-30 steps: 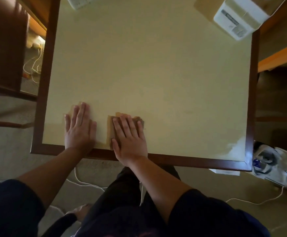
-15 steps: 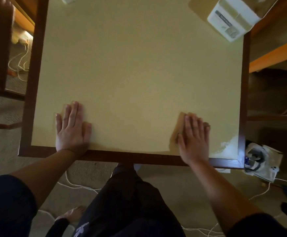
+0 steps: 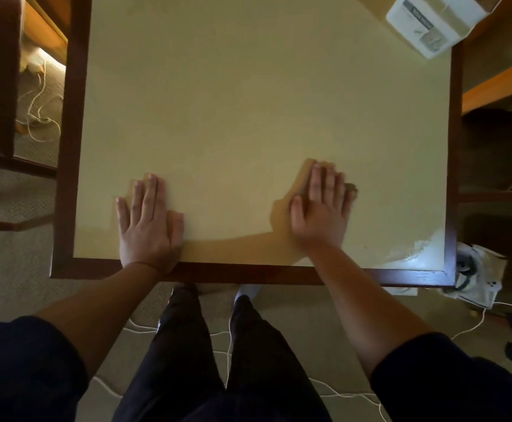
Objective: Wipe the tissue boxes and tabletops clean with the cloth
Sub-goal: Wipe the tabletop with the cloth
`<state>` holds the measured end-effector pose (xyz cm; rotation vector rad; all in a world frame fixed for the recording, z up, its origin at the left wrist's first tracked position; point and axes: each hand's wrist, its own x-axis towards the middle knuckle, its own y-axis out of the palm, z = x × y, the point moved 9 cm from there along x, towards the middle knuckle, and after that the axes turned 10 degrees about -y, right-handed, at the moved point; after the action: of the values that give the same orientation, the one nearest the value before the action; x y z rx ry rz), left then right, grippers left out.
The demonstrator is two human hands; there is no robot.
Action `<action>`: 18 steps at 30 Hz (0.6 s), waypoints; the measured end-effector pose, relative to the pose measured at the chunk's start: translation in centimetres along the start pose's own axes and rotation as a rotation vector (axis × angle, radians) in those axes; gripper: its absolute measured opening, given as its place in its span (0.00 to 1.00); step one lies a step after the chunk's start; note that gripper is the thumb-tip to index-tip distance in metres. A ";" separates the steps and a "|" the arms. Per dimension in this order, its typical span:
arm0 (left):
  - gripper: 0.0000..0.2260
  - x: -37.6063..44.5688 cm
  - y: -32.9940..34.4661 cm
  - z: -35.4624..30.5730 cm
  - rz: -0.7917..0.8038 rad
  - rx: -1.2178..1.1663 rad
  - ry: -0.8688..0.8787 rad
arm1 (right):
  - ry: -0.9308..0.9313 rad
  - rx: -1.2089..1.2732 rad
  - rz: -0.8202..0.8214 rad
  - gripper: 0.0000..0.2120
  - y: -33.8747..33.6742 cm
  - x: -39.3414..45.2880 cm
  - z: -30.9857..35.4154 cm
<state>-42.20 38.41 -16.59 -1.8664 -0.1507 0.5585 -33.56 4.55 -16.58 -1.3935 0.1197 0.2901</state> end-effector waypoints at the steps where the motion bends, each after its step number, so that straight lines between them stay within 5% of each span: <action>1: 0.34 0.0 0.0 0.0 -0.001 -0.003 0.000 | -0.046 0.007 0.003 0.37 0.3 0.3 2.5; 10: 0.31 0.1 -0.2 0.7 0.017 -0.108 0.066 | -0.478 -0.029 0.044 0.36 2.6 4.2 22.3; 13: 0.32 0.1 -0.9 0.5 0.034 -0.174 0.085 | -0.495 -0.031 0.009 0.36 2.1 4.9 21.3; 18: 0.33 3.0 -2.2 -0.8 0.046 -0.071 0.208 | -0.212 -0.011 -0.039 0.36 0.0 3.4 10.9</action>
<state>-38.85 39.65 -15.31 -1.9881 0.0110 0.3911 -31.26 15.64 -15.47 -1.3654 -0.0836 0.4045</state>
